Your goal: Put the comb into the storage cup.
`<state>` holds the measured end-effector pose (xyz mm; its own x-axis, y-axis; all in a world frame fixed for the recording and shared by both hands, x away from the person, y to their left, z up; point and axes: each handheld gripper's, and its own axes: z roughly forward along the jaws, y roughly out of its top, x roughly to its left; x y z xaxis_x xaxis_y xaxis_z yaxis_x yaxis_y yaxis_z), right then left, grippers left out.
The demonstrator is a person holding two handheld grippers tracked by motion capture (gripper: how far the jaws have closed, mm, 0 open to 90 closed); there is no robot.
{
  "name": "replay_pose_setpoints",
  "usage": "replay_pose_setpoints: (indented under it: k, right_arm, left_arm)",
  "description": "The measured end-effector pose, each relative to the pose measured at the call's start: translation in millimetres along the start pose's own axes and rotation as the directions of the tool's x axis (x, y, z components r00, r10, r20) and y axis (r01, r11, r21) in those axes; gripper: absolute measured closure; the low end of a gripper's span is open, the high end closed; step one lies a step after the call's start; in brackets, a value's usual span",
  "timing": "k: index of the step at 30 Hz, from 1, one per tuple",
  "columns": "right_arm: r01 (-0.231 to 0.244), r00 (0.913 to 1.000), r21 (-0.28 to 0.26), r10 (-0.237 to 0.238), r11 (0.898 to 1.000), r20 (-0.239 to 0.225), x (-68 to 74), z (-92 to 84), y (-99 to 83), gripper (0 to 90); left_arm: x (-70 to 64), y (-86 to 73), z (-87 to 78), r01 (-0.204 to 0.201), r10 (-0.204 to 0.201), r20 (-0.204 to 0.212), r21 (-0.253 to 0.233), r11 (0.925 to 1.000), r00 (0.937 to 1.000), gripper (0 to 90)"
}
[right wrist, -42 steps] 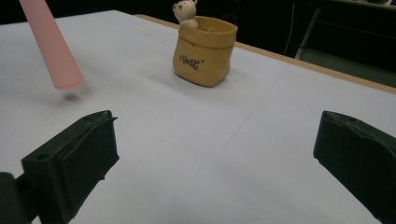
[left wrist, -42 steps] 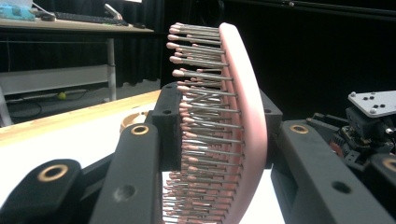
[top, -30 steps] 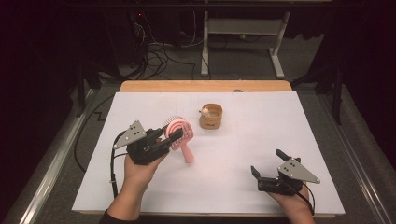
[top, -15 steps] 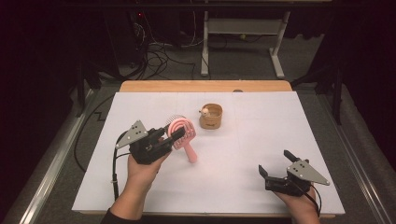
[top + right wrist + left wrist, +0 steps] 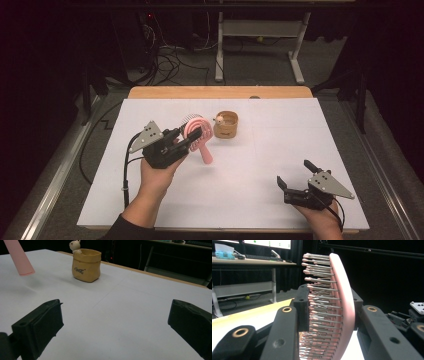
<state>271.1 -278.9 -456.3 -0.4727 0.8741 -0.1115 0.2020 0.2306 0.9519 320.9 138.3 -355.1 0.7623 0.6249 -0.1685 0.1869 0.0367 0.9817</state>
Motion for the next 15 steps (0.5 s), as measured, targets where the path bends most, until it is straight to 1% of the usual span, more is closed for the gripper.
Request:
replay_pose_setpoints:
  k: [3, 6, 11, 15]
  right_arm:
    - [0.006, 1.0000, -0.010, -0.006, 1.000, -0.003, 0.7, -0.3, 0.5, 0.2]
    - [0.000, 1.0000, -0.014, 0.000, 1.000, -0.005, 0.8, 0.3, 0.6, 0.2]
    - [-0.004, 1.0000, -0.018, 0.004, 1.000, -0.004, 0.1, 0.8, 1.2, 0.2]
    - [-0.009, 0.9999, -0.025, 0.009, 1.000, -0.007, -0.3, 0.7, 1.9, 0.2]
  left_arm:
    - [-0.5, 2.2, 1.6, -0.001, 0.001, 0.000, -0.009, 1.0000, 1.0000, 63.4]
    - [-1.2, 4.7, 5.5, -0.006, 0.006, -0.001, -0.012, 0.9999, 1.0000, 63.4]
    - [-2.2, 10.0, 15.4, -0.016, 0.016, 0.003, 0.003, 0.9999, 0.9999, 63.4]
    - [-3.5, 16.4, 24.0, -0.023, 0.023, 0.004, 0.003, 0.9997, 0.9997, 63.5]
